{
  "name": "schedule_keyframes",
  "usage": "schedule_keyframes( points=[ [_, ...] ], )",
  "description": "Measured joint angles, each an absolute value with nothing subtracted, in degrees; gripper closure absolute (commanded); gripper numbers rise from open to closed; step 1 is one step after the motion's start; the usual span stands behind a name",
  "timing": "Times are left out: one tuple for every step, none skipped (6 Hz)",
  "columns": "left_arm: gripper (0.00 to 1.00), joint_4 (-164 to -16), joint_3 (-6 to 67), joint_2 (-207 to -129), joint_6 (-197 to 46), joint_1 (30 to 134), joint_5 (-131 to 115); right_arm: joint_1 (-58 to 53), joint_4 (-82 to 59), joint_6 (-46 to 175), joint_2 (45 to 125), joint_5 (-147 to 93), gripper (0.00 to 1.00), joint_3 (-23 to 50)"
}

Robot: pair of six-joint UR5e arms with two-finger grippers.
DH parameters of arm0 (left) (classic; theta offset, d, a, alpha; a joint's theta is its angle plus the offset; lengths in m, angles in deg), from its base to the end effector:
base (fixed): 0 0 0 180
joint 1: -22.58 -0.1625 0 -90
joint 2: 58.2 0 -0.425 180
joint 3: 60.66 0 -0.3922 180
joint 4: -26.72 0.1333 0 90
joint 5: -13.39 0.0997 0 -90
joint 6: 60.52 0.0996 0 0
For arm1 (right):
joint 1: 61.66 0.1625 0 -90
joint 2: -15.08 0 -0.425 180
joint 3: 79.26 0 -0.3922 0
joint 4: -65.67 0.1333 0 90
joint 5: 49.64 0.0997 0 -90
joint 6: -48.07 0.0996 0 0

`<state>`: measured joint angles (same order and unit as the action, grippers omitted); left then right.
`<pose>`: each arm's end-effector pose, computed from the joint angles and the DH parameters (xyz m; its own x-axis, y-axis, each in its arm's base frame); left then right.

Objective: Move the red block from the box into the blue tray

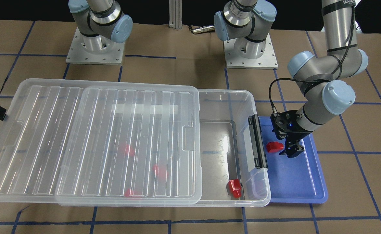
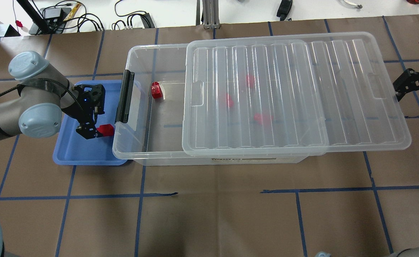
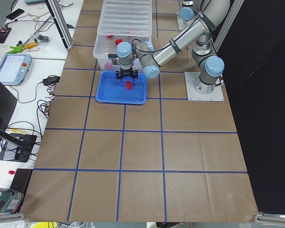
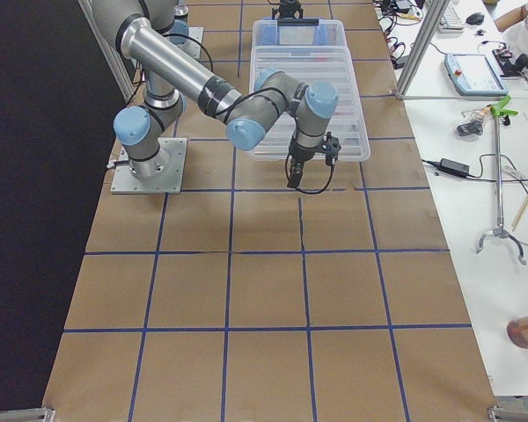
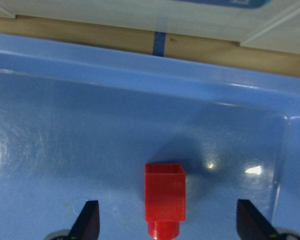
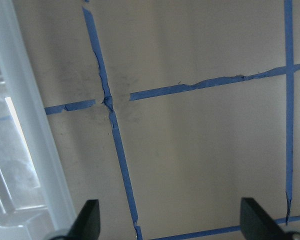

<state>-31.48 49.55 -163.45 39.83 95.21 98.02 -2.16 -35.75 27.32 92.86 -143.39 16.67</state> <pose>0.0204 -0.5431 0.2397 -0.1227 0.9914 0.0460 0.9865 0.1269 -0.1033 -0.1699 -0.5383 0.3453 -0.9862 0.1643 0.0192 0.1654 0.9773 0.1326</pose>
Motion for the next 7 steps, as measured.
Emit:
schedule_keyframes(
  points=[
    [0.03, -39.5, 45.9, -160.9, 36.5, 95.8, 97.9, -1.7, -35.7, 28.0, 92.9, -143.3, 0.0, 16.7],
    [0.03, -48.0, 41.6, -158.1, 33.1, 97.1, 97.8, -1.0, -35.6, 29.7, 92.9, -142.8, 0.0, 16.8],
    [0.03, -57.3, 36.8, -155.4, 31.0, 98.7, 98.3, 0.0, -35.2, 31.6, 92.9, -142.1, 0.0, 16.8],
    [0.02, -67.1, 31.7, -153.5, 30.2, 99.7, 100.0, 1.1, -35.0, 33.4, 92.8, -142.0, 0.0, 16.8],
    [0.02, -73.7, 27.6, -152.4, 29.3, 100.6, 100.8, 2.0, -34.9, 34.9, 93.0, -141.9, 0.0, 17.3],
    [0.02, -76.2, 25.7, -151.8, 25.4, 102.4, 100.3, 2.5, -35.1, 36.5, 94.0, -141.8, 0.0, 19.0],
    [0.02, -76.8, 24.8, -151.3, 18.6, 104.9, 99.9, 3.1, -35.4, 38.2, 95.6, -141.3, 0.0, 21.0]
  ],
)
